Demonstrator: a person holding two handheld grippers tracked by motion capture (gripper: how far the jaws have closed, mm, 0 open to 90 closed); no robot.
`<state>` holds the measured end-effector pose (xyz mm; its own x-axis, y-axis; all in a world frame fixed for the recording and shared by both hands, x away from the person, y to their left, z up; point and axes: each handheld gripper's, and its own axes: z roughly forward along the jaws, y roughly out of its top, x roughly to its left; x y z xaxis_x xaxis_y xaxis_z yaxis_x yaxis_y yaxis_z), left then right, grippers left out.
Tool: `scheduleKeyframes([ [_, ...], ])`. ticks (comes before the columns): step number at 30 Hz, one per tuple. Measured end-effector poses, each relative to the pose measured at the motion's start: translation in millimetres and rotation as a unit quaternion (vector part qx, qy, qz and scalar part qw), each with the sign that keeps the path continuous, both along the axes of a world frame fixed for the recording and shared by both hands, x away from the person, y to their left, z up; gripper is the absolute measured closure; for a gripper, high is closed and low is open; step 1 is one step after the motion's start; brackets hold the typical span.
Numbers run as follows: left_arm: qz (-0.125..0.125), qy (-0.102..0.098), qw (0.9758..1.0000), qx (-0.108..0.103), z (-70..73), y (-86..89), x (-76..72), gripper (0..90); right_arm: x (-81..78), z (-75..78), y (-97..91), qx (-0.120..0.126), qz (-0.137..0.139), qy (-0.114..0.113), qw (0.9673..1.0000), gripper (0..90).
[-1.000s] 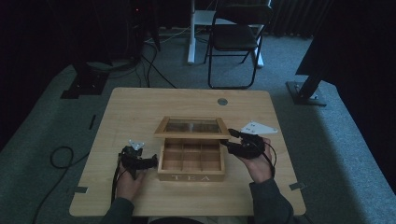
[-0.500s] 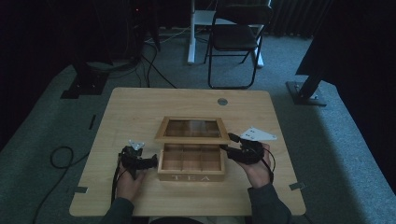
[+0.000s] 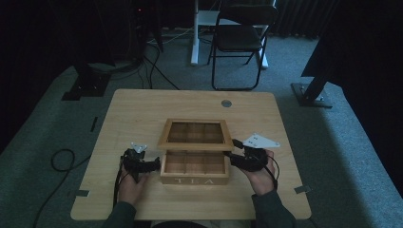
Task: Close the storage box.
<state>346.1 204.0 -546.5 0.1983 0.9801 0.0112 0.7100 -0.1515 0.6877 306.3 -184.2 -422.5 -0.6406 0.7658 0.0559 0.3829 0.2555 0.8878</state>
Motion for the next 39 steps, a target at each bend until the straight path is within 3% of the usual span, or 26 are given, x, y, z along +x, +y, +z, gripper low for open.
scheduleKeyframes([
  [11, 0.0, 0.0, 1.0, 0.0, 0.0, 0.0, 0.0, 1.6, -8.5, -12.0, 1.3, -0.019, 0.0, 0.001, 0.9998, 47.5],
  [24, -0.001, 0.001, 1.0, 0.001, 0.1, 0.1, -0.1, 1.6, -19.1, -24.0, -1.3, -0.016, 0.001, 0.01, 0.9998, 47.3],
  [29, -0.001, 0.001, 1.0, 0.002, 0.1, 0.2, -0.1, 1.6, -23.5, -30.9, -0.8, -0.029, 0.002, 0.012, 0.9995, 47.1],
  [39, -0.001, 0.002, 1.0, 0.002, 0.1, 0.2, -0.1, 1.6, -29.5, -43.7, -1.9, -0.031, 0.003, 0.017, 0.9994, 47.0],
])
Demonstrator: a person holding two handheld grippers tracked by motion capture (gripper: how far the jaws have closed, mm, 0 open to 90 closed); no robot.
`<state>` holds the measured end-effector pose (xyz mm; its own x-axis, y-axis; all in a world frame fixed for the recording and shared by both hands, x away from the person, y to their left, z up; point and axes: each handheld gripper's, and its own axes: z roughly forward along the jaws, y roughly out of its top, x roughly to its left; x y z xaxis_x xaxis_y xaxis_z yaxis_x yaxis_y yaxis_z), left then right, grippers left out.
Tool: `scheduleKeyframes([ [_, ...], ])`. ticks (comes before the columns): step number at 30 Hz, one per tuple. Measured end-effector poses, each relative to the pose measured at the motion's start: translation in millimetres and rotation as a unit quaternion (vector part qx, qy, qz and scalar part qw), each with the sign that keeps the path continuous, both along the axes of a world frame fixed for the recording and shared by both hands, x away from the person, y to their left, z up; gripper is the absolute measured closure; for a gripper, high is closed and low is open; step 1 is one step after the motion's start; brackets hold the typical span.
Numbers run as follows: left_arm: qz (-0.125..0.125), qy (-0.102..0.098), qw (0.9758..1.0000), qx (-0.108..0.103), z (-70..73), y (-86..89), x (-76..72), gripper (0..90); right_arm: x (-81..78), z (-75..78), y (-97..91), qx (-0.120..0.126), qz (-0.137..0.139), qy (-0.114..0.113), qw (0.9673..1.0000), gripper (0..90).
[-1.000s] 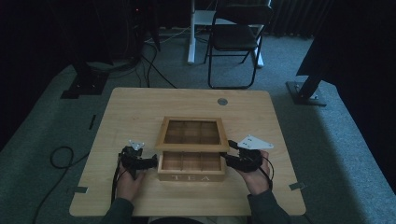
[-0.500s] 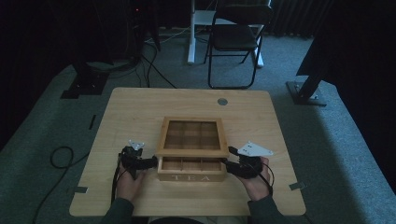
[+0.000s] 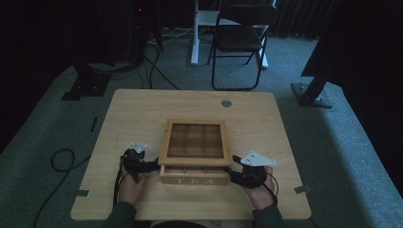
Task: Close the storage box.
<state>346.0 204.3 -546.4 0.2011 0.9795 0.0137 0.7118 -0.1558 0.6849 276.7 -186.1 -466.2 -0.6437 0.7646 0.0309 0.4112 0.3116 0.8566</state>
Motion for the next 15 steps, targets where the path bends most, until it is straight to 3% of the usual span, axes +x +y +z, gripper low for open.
scheduleKeyframes([
  [15, 0.001, -0.001, 1.0, -0.001, -0.1, -0.1, 0.0, 1.6, -5.9, -16.8, 3.3, -0.012, 0.002, 0.023, 0.9997, 47.6],
])
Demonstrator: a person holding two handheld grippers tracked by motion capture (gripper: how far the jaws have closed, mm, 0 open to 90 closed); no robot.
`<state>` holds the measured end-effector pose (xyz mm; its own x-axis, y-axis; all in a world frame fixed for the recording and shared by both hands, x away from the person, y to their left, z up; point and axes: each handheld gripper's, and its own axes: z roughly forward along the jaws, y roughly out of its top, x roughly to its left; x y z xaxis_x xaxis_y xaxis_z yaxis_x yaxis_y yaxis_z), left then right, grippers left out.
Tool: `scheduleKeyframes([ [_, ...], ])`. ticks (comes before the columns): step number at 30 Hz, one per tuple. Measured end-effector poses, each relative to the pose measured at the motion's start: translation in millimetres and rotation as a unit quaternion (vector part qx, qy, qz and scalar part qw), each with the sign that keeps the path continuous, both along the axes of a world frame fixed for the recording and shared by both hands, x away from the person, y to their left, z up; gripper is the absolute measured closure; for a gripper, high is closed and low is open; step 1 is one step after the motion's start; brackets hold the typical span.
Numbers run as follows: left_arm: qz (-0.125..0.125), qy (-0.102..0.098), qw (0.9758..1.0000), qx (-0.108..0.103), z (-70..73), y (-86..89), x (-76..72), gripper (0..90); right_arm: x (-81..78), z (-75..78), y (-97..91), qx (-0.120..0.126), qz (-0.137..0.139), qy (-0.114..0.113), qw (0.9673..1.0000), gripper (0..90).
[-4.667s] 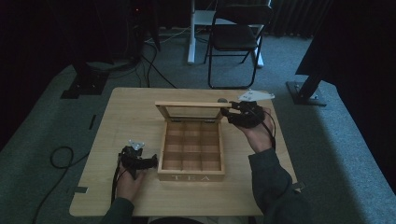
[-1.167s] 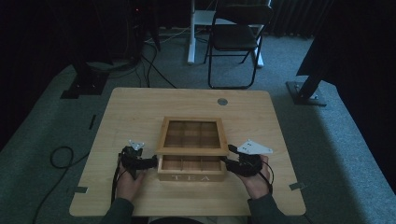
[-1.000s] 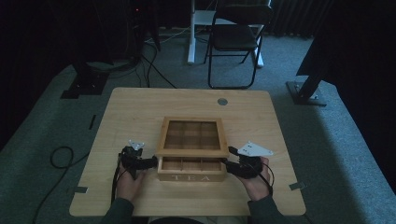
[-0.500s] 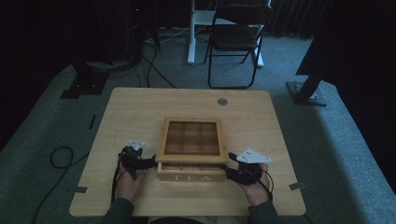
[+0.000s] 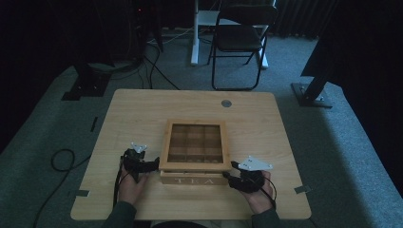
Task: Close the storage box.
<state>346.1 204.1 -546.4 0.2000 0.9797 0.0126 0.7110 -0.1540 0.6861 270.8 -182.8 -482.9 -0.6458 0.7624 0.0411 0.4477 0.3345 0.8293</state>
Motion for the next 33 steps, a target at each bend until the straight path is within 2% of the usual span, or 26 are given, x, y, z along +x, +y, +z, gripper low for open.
scheduleKeyframes([
  [9, 0.0, 0.0, 1.0, 0.0, 0.0, 0.0, 0.0, 1.6, -5.5, -4.1, 7.0, -0.016, 0.018, 0.004, 0.9997, 48.7],
  [15, 0.0, 0.0, 1.0, 0.0, 0.0, 0.0, 0.0, 1.6, -7.7, -6.6, 6.9, -0.021, 0.016, 0.008, 0.9996, 48.8],
  [21, 0.0, 0.0, 1.0, 0.0, 0.0, 0.0, 0.0, 1.6, -10.4, -6.1, 5.0, -0.015, 0.014, 0.013, 0.9997, 49.6],
  [25, 0.0, 0.0, 1.0, 0.0, -0.1, 0.0, 0.0, 1.6, -12.8, -6.2, 5.1, -0.024, 0.014, 0.011, 0.9996, 47.3],
  [27, 0.0, 0.0, 1.0, 0.0, -0.1, 0.0, 0.0, 1.6, -15.5, -1.4, 0.8, 0.002, 0.015, 0.004, 0.9999, 47.7],
  [30, 0.0, 0.0, 1.0, 0.0, -0.1, -0.1, 0.0, 1.6, -17.3, 4.1, -5.0, 0.011, 0.008, -0.011, 0.9998, 46.6],
  [33, 0.0, 0.0, 1.0, 0.0, 0.0, 0.0, 0.0, 1.6, -15.3, 3.6, -11.8, 0.022, -0.007, -0.013, 0.9996, 45.2],
])
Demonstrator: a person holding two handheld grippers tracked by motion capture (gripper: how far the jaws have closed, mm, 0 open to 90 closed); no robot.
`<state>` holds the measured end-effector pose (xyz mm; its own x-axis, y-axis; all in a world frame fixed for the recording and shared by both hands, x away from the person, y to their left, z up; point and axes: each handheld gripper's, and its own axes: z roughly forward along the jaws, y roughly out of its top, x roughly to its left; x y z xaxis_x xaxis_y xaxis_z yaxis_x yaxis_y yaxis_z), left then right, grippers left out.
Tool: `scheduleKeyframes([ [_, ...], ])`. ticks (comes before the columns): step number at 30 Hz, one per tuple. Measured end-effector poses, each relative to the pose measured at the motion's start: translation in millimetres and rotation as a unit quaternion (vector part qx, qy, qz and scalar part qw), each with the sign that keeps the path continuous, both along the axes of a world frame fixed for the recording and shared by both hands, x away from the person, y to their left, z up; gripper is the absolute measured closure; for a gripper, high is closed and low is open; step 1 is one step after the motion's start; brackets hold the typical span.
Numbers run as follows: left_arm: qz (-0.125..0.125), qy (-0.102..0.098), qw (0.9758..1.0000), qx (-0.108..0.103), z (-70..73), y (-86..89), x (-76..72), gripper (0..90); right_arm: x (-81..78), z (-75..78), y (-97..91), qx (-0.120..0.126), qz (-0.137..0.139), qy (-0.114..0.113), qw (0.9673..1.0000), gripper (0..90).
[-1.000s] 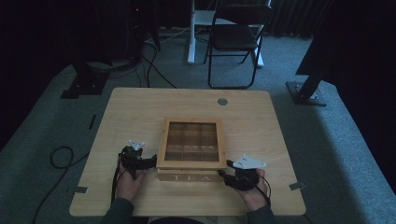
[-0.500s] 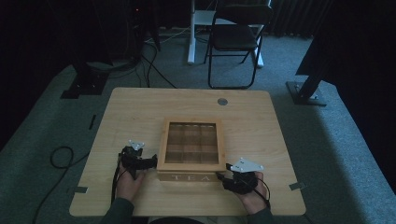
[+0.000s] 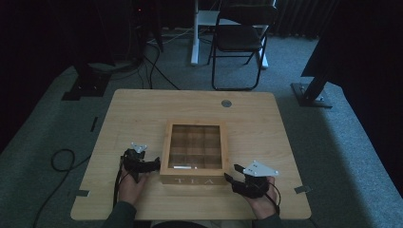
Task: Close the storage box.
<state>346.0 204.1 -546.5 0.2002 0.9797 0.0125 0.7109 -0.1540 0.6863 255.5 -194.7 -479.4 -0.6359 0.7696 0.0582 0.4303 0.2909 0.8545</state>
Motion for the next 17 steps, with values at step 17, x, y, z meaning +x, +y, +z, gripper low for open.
scheduleKeyframes([
  [17, -0.001, 0.0, 1.0, 0.0, 0.0, -0.3, 0.7, 1.6, 63.5, -28.6, -37.0, 0.004, -0.13, 0.031, 0.991, 41.2],
])
